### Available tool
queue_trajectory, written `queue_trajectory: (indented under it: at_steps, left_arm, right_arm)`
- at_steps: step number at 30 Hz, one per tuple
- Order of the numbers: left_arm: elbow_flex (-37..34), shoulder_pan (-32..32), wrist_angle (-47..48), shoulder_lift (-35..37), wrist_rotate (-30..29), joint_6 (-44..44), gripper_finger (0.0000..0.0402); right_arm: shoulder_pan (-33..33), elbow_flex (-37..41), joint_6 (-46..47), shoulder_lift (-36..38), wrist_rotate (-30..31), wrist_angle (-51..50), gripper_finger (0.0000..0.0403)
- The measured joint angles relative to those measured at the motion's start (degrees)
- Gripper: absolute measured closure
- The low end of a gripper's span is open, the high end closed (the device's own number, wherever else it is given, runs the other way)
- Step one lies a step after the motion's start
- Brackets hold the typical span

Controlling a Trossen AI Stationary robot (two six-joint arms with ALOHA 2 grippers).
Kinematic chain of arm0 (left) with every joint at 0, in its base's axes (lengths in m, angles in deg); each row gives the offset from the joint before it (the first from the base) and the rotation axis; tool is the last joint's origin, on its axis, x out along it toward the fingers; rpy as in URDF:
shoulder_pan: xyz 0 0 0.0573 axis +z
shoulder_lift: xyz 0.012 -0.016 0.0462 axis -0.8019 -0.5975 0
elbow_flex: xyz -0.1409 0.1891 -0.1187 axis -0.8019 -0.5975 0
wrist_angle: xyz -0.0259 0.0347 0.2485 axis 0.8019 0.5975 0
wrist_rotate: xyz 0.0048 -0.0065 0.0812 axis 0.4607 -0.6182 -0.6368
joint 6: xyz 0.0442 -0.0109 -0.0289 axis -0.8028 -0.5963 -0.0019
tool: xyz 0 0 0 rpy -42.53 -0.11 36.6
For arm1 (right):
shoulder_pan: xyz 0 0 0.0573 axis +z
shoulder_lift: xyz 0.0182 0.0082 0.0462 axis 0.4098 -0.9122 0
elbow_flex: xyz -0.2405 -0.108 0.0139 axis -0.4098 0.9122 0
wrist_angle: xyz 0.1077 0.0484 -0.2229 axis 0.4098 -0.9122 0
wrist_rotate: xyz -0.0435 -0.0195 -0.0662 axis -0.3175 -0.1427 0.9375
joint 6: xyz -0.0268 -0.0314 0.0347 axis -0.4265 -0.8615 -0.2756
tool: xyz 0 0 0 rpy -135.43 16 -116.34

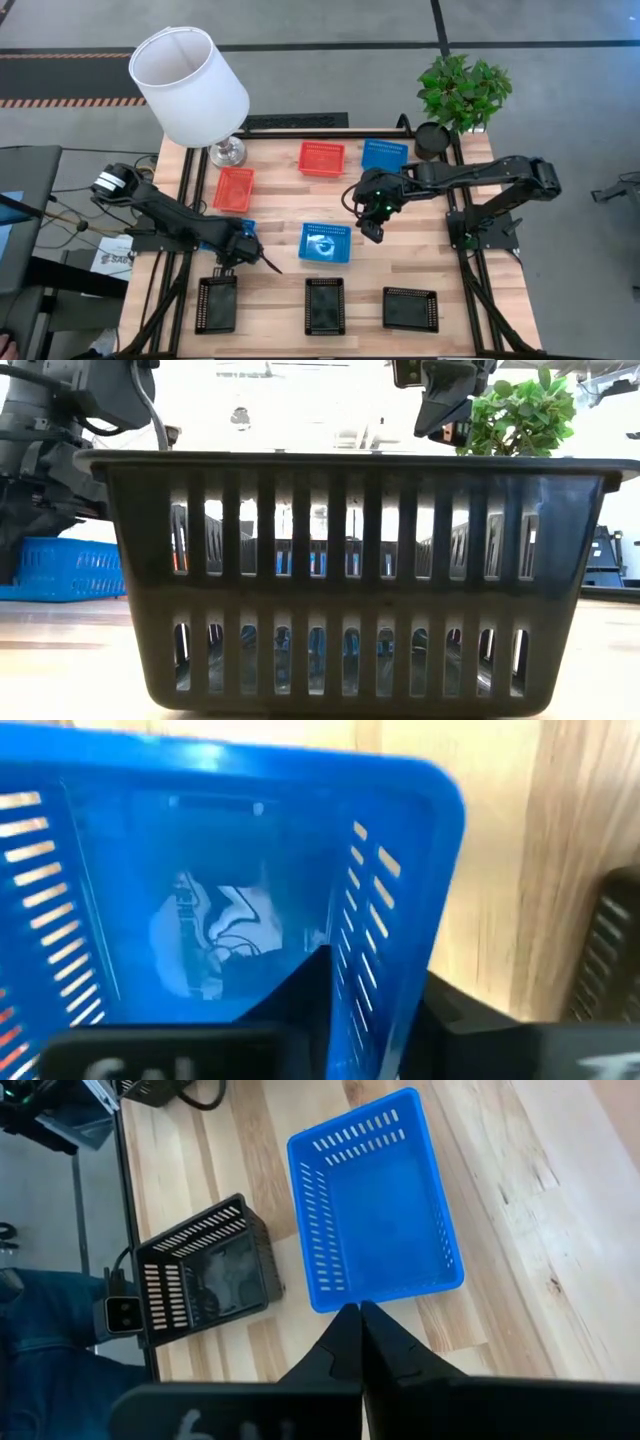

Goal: Stack baskets by color
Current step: Stack the bottom left blue bin on the bottom right blue bin

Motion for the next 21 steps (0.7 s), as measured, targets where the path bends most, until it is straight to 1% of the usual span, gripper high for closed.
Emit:
queue_trajectory:
  at_steps: [2,5,9,12,15,18,21]
  left_arm:
    - [0.3,0.0,-0.1,0.4,-0.1,0.0,0.0387]
    - [0.7,0.0,0.5,1.8,-0.6,0.3,0.0397]
    - [4.4,0.3,4.9,4.1,-1.1,0.7,0.0401]
    - [9.1,0.4,9.8,5.7,-1.2,0.3,0.0401]
    - [13.9,0.4,12.2,7.9,-1.8,-2.2,0.0401]
    - [17.6,0.5,11.3,10.2,-2.8,-5.1,0.0401]
    - [20.1,1.1,6.6,11.5,-3.0,-6.7,0.0401]
  right_arm:
    - [0.0,0.0,0.0,0.0,0.0,-0.4,0.0393]
    - [0.0,0.0,0.0,0.0,0.0,-1.4,0.0393]
    - [0.0,0.0,0.0,0.1,0.0,-3.0,0.0393]
    - [0.0,-0.1,1.3,1.4,0.0,-4.4,0.0393]
    - [0.1,0.0,3.4,3.6,0.2,-5.9,0.0393]
    - [1.0,-0.1,6.6,5.6,2.0,-6.8,0.0393]
    - [3.3,-0.1,10.7,8.0,5.5,-9.3,0.0393]
